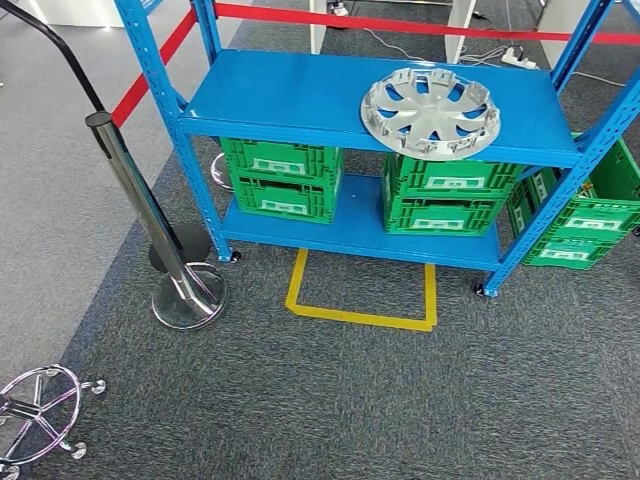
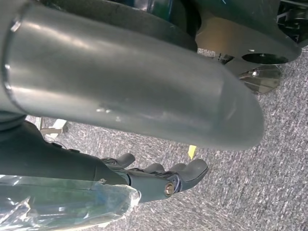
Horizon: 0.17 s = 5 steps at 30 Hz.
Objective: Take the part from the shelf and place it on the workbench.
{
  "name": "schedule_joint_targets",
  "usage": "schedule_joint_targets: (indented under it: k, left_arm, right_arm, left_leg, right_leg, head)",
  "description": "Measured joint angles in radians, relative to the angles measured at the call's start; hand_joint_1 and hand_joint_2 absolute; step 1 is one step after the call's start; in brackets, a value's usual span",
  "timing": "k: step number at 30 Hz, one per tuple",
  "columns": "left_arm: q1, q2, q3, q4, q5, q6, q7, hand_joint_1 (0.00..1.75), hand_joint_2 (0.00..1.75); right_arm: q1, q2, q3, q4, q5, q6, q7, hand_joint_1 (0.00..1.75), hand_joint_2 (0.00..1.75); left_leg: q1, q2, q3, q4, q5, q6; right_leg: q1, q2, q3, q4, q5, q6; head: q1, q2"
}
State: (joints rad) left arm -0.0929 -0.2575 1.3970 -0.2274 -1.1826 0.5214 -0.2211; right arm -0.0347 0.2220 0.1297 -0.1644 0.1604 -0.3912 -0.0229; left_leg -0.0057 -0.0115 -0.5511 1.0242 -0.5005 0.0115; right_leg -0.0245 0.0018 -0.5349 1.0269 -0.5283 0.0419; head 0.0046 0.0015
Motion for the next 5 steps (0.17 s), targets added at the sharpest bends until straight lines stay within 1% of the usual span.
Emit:
schedule_joint_targets:
  k: [3, 5]
  left_arm:
    - [0.0, 0.0, 0.0, 0.0, 0.007, 0.0, 0.0, 0.0, 1.75]
    - [0.001, 0.002, -0.003, 0.0, 0.023, -0.005, 0.001, 0.0, 1.75]
  right_arm:
    - [0.0, 0.0, 0.0, 0.0, -0.002, -0.002, 0.002, 0.0, 1.75]
    - [0.001, -0.001, 0.0, 0.0, -0.004, -0.006, 0.003, 0.0, 1.75]
  left_leg:
    - [0.0, 0.0, 0.0, 0.0, 0.0, 0.0]
    - [0.0, 0.0, 0.0, 0.0, 0.0, 0.0]
  right_leg:
    - [0.0, 0.0, 0.0, 0.0, 0.0, 0.0]
    - [0.0, 0.0, 0.0, 0.0, 0.0, 0.0]
  head:
    - [0.0, 0.0]
    - [0.0, 0.0]
